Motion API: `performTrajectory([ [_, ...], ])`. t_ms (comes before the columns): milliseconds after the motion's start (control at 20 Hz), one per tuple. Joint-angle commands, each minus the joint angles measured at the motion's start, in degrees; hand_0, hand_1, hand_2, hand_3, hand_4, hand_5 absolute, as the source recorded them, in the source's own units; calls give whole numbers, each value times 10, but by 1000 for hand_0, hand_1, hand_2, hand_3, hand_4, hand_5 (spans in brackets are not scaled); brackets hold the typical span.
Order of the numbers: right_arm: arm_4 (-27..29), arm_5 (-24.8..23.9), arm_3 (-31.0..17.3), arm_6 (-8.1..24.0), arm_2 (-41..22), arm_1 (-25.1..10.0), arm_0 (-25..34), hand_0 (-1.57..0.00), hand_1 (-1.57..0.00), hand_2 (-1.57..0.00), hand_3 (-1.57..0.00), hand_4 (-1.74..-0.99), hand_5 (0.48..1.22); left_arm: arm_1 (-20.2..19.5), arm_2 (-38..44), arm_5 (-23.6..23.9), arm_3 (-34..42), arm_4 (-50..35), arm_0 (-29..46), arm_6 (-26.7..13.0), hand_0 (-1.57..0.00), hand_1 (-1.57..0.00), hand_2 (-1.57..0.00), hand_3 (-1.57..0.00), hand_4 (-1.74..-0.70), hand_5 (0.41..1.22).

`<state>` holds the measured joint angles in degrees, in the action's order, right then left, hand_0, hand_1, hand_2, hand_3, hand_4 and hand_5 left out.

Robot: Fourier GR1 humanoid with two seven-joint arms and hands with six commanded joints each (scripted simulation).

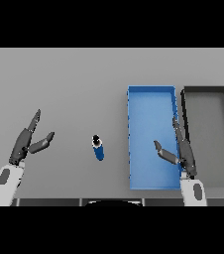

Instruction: Pick up the blue pipe and place it into the blue bin.

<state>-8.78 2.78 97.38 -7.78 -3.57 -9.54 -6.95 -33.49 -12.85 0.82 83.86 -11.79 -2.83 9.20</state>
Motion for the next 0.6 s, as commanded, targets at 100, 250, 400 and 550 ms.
performTrajectory([
  [100, -5, -2, 6, 10, -5, 3, 0, 1, 1, 1, 1, -1197, 621, -10, -6, -30, 19, -15, 9, 10, 1, 1, 1, 1, -966, 594],
  [250, -8, -1, 8, 14, -7, -1, 1, 1, 1, 1, 1, -1180, 617, -42, -28, -74, 57, -17, 26, 2, 1, 1, 1, 1, -1007, 561],
  [400, -6, 1, 2, 19, -6, 0, 6, 1, 1, 1, 1, -1174, 616, -42, -61, -103, 88, -13, 35, -14, 1, 1, 1, 1, -1071, 522],
  [550, -7, 0, 7, 17, -7, 0, 1, 1, 1, 1, 1, -1174, 618, -23, -107, -117, 111, 9, 42, -39, 1, 1, 1, 1, -1126, 485],
])
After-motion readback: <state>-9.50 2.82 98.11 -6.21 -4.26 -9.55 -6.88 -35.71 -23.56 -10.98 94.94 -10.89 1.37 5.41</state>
